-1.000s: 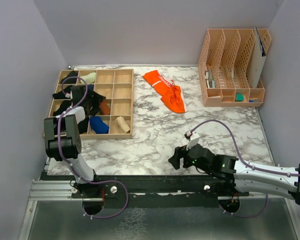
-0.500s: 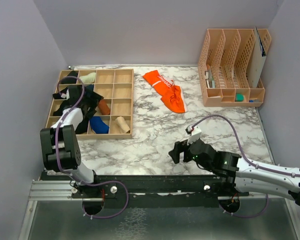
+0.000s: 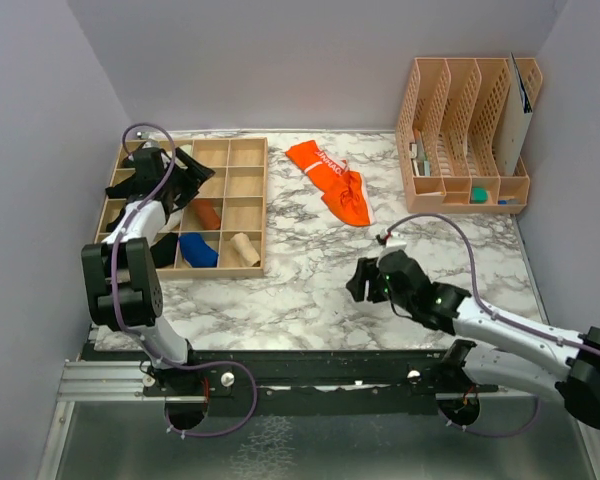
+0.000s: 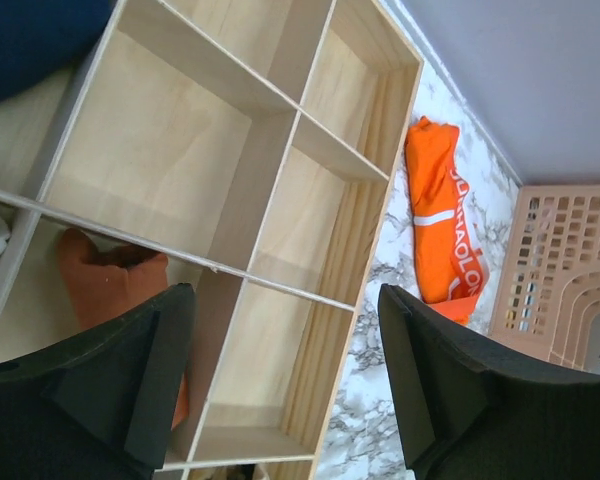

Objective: Roll the underwear
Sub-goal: Move the underwear to the center of the board, then flatten out the underwear at the center of the board.

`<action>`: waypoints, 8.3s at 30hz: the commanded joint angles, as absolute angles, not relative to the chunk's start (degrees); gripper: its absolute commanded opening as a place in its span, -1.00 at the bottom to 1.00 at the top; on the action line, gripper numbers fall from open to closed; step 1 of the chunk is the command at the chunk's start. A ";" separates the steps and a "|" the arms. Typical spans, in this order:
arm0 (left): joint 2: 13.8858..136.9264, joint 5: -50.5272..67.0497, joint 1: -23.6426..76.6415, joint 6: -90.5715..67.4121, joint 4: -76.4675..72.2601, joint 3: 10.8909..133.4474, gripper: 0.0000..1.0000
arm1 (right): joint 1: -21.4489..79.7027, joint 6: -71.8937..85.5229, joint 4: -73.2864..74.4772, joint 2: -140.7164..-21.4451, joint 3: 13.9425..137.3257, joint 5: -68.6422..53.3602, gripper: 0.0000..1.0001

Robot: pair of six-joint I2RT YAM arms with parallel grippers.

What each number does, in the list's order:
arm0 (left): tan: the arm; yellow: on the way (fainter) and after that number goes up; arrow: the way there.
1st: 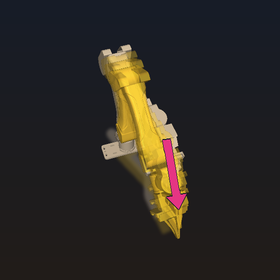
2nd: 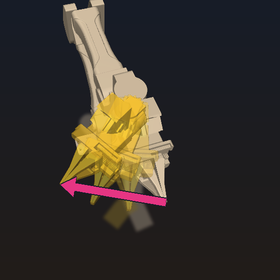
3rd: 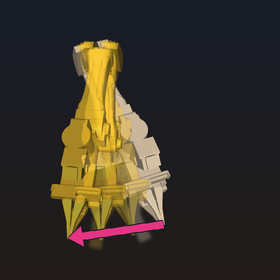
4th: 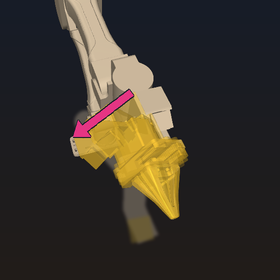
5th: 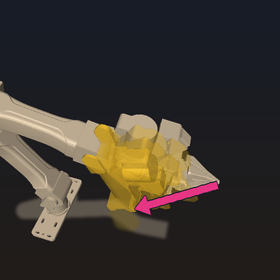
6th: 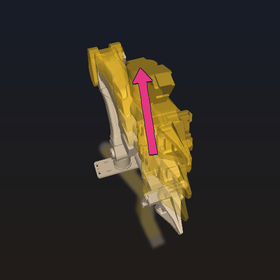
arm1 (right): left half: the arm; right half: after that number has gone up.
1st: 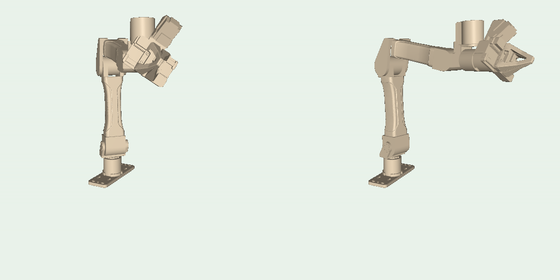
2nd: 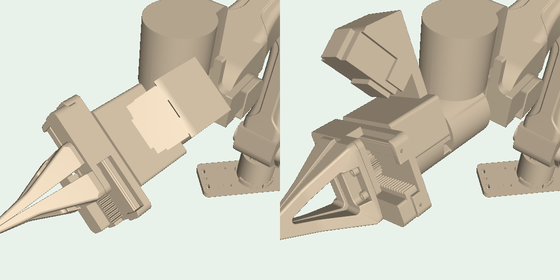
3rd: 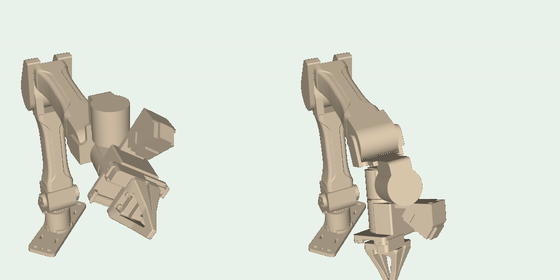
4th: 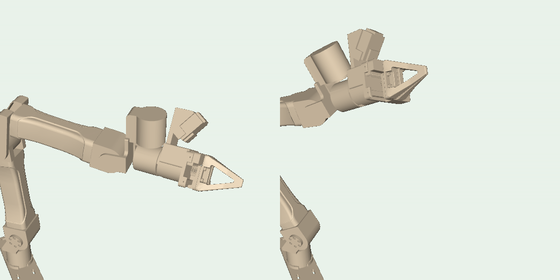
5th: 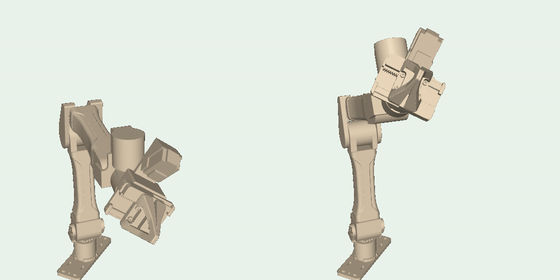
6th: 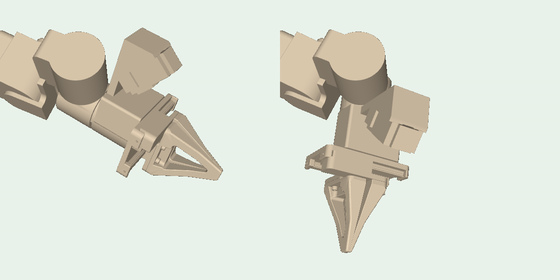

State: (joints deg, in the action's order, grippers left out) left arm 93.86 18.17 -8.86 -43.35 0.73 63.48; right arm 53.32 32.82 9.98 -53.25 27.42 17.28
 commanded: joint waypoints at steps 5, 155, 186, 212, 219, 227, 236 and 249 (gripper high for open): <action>102.27 21.33 -8.54 -37.51 -0.24 66.09 0.54 | 36.20 28.03 3.26 -70.73 39.41 -6.00 0.30; 69.72 25.92 26.60 -15.17 18.32 55.66 0.97 | 71.63 58.42 7.70 -53.38 21.59 21.89 -1.00; 125.83 24.98 38.98 39.52 54.05 106.38 0.59 | 69.35 60.05 16.29 -50.70 21.46 21.11 -0.99; 129.43 27.07 40.71 41.84 55.90 106.63 0.08 | 69.35 62.31 18.77 -52.68 21.98 22.76 -0.99; 127.77 25.63 40.76 40.19 54.51 107.67 -0.84 | 69.35 59.76 23.61 -54.40 26.34 24.79 -0.99; 118.31 25.09 40.44 34.72 50.03 106.32 -1.00 | 69.35 58.02 29.82 -52.31 29.84 27.34 -0.98; 103.35 27.32 35.62 22.02 40.88 97.44 -1.00 | 69.17 56.58 39.10 -41.32 33.75 28.40 -1.00; 78.25 33.13 31.62 0.96 28.86 82.58 -1.00 | 68.64 29.72 49.98 -53.46 65.14 16.80 -0.99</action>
State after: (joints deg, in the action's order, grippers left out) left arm 84.88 31.03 31.38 10.70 32.42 84.07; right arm 68.77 39.35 42.44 -49.93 56.86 21.26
